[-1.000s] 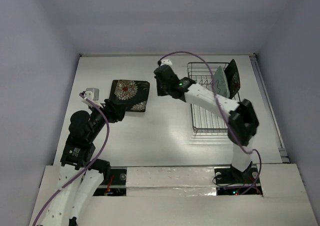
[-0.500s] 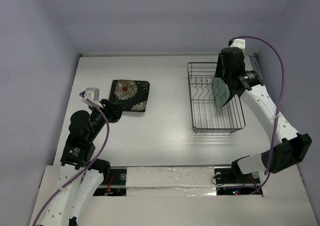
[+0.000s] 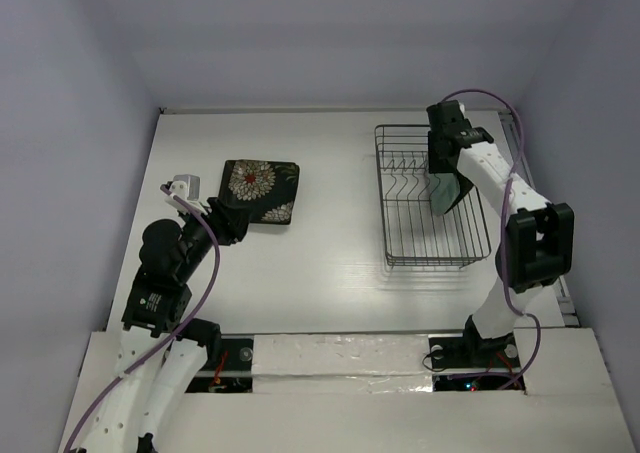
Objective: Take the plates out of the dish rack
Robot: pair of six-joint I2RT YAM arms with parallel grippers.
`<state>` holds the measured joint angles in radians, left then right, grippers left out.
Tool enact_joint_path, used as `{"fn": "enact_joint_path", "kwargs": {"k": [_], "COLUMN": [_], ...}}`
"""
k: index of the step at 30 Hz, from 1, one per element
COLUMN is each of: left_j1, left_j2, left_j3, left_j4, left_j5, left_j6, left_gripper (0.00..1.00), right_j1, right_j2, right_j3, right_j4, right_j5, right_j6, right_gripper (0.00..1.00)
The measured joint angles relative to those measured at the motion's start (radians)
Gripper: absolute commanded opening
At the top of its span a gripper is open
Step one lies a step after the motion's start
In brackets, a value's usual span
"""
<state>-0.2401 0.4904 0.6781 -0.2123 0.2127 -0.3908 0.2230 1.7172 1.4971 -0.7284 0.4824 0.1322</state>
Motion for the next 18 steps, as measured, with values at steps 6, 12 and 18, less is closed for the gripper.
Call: {"fn": "enact_joint_path", "kwargs": {"k": [6, 12, 18], "left_j1": [0.0, 0.0, 0.0], "left_j2": [0.0, -0.002, -0.004], "left_j3": [0.0, 0.0, 0.0], "left_j4": [0.0, 0.0, 0.0], "left_j5": [0.0, 0.0, 0.0], "left_j6": [0.0, 0.0, 0.0], "left_gripper": [0.44, 0.46, 0.47], "right_j1": [0.0, -0.004, -0.001], "right_j2": [0.066, 0.064, 0.059], "right_j3": [0.045, 0.061, 0.061], "right_j4": [-0.022, -0.033, -0.061], "right_j5": [0.035, 0.056, 0.093], "right_j6": [-0.023, -0.074, -0.138], "right_gripper": [0.27, 0.06, 0.0]}}
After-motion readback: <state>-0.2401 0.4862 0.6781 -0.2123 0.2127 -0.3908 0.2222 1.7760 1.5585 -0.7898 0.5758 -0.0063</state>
